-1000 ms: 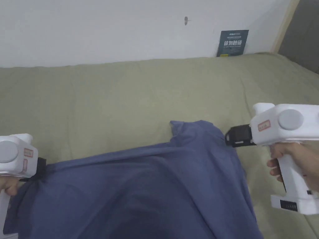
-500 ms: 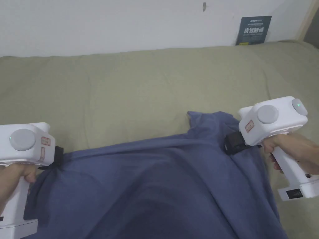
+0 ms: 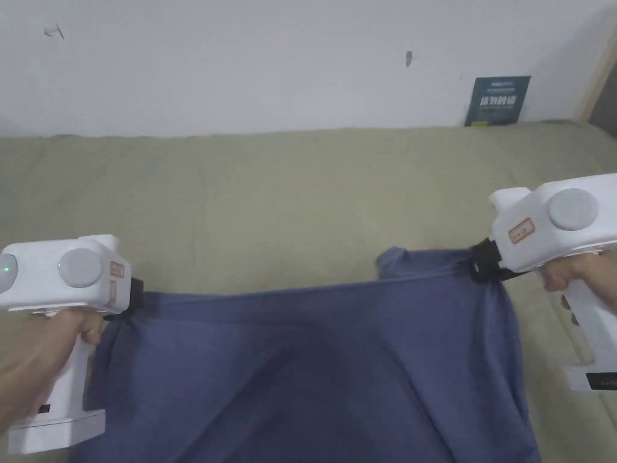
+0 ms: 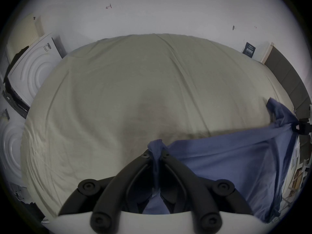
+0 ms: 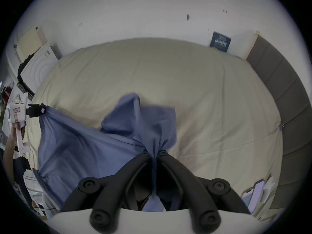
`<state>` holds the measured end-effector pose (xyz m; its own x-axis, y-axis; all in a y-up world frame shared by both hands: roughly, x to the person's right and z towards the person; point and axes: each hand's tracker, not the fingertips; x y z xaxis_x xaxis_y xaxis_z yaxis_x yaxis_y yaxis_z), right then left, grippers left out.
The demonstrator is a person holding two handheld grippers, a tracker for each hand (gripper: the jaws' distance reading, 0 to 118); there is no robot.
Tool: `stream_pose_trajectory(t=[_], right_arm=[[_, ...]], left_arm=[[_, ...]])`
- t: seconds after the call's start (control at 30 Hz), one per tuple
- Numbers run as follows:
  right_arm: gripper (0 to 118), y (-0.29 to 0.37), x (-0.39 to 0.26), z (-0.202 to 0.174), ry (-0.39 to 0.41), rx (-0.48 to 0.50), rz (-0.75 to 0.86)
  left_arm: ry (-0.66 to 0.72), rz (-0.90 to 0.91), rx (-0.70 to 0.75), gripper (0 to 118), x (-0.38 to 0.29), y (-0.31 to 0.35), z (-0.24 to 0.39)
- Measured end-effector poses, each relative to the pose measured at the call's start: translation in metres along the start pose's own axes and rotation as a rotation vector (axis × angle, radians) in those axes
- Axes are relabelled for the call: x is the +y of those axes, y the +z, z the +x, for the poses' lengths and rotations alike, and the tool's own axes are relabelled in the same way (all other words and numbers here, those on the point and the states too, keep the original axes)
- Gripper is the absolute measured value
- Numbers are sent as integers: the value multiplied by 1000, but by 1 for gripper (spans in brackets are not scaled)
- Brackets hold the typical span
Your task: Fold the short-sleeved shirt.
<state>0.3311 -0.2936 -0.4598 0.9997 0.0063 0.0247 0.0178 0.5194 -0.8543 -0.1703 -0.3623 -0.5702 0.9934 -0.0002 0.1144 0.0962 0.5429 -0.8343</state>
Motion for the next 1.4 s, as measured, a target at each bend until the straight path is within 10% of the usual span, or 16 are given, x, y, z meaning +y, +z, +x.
stream_pose_trajectory(t=[0.73, 1.4], right_arm=[[5, 383, 2, -41, 14, -97, 683], [5, 449, 23, -45, 24, -122, 807]], left_arm=[[95, 637, 11, 6, 31, 412, -37], [64, 725, 52, 6, 45, 485, -31]])
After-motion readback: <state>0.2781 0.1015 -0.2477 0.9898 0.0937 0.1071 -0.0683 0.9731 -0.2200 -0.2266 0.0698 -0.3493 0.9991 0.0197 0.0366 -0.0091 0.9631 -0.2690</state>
